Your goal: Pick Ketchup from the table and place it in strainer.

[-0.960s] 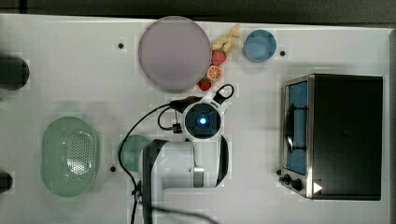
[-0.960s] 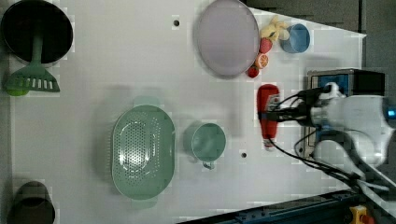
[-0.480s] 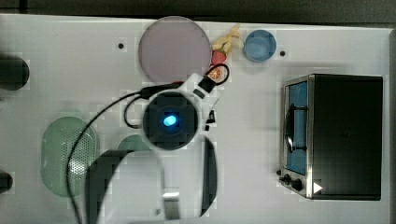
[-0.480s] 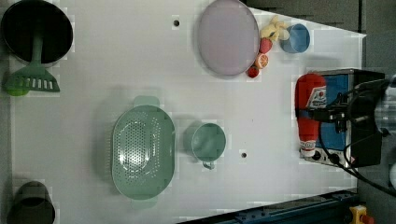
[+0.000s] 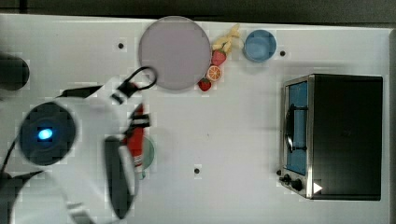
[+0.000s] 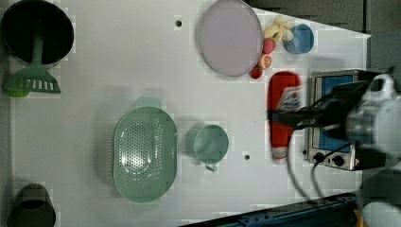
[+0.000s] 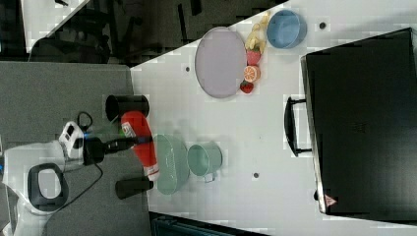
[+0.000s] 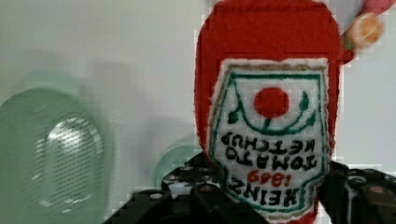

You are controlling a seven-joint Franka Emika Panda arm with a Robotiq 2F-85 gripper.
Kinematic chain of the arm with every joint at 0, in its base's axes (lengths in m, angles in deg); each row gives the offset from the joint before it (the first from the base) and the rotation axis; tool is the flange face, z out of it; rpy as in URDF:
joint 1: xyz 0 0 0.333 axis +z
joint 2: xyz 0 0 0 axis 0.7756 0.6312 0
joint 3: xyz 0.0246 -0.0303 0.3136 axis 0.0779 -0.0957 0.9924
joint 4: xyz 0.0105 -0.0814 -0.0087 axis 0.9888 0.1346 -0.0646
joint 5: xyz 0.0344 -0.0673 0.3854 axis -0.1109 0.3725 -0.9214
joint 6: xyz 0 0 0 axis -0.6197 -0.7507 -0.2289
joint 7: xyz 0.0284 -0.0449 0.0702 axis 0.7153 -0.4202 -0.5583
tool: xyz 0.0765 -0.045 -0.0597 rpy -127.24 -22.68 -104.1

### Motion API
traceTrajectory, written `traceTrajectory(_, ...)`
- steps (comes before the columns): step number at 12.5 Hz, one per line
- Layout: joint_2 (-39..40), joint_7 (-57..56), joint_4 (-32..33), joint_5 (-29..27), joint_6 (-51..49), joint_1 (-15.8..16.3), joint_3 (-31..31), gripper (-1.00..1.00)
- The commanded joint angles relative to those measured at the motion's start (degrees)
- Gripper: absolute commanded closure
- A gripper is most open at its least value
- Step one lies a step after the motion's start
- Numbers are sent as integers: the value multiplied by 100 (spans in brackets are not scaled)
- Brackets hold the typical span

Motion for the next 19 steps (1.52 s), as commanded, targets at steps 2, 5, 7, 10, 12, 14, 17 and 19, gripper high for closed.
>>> traceTrajectory(2,494,1992,2,-81,495,331,745,-16)
traceTrajectory(5,1099,3049,6,-72,1291,409,1301,-16)
traceTrajectory(7,1559,3703,11,-11,1717,495,1529,-16)
traceTrajectory(10,2236,3998,18,521,2417,634,1530,-16)
traceTrajectory(12,2628,4130,14,651,2705,636,1511,-16)
traceTrajectory(14,2844,4190,15,653,2823,637,1487,-45)
traceTrajectory(17,2838,4191,9,652,2881,623,1443,-100)
traceTrajectory(19,2580,4283,-8,629,2843,565,1445,-100)
